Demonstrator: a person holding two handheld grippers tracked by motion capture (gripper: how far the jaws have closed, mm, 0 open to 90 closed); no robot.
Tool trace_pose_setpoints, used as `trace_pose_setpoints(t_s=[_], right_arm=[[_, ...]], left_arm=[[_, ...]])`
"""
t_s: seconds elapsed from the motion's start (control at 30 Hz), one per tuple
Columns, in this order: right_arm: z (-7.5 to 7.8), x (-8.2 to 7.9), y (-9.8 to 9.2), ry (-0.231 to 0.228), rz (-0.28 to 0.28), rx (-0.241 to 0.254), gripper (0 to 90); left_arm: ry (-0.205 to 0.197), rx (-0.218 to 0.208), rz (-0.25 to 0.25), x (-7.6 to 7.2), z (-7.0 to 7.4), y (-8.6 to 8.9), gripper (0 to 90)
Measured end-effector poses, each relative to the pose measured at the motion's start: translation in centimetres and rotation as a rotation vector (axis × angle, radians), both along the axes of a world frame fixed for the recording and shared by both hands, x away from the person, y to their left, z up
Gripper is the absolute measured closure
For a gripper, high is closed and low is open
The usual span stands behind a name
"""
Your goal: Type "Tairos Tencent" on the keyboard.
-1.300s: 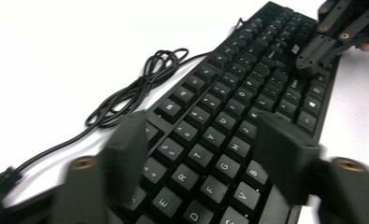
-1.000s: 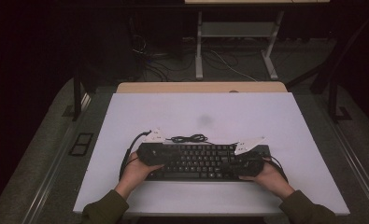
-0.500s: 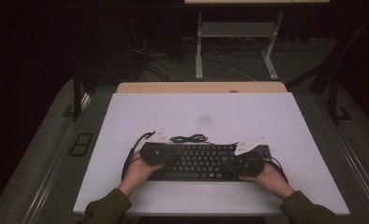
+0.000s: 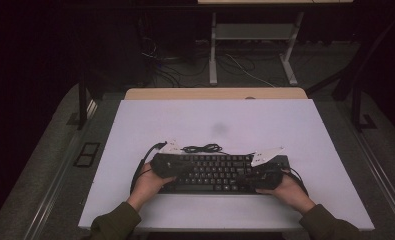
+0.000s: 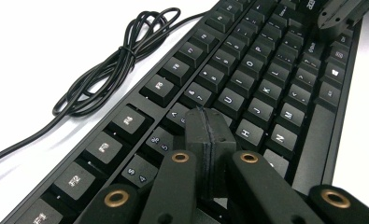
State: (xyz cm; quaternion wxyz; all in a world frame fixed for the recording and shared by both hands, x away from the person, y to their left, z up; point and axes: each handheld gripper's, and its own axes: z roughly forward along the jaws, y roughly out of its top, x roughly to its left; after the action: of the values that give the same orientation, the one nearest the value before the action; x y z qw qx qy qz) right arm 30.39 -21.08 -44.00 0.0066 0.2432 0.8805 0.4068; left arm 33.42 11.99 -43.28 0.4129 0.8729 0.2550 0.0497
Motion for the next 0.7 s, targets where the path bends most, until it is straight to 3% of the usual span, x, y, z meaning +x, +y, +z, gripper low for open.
trace_pose_setpoints(t_s=[0.23, 0.43, 0.57, 0.7], right_arm=[[0.0, 0.0, 0.0, 0.001, -0.001, 0.001, 89.2], [0.0, 0.0, 0.0, 0.0, -0.001, 0.0, 89.2], [0.0, 0.0, 0.0, 0.0, 0.0, -0.001, 89.2], [0.0, 0.0, 0.0, -0.001, 0.001, -0.001, 89.2]], left_arm=[[-0.01, -0.036, 0.005, -0.2, 0.7, 0.4, 89.0], [-0.015, -0.071, 0.021, -0.3, 1.1, 0.9, 82.6], [-0.02, -0.095, 0.038, -0.4, 1.2, 1.4, 74.0], [-0.021, -0.104, 0.028, -0.7, 1.2, 1.9, 59.4]])
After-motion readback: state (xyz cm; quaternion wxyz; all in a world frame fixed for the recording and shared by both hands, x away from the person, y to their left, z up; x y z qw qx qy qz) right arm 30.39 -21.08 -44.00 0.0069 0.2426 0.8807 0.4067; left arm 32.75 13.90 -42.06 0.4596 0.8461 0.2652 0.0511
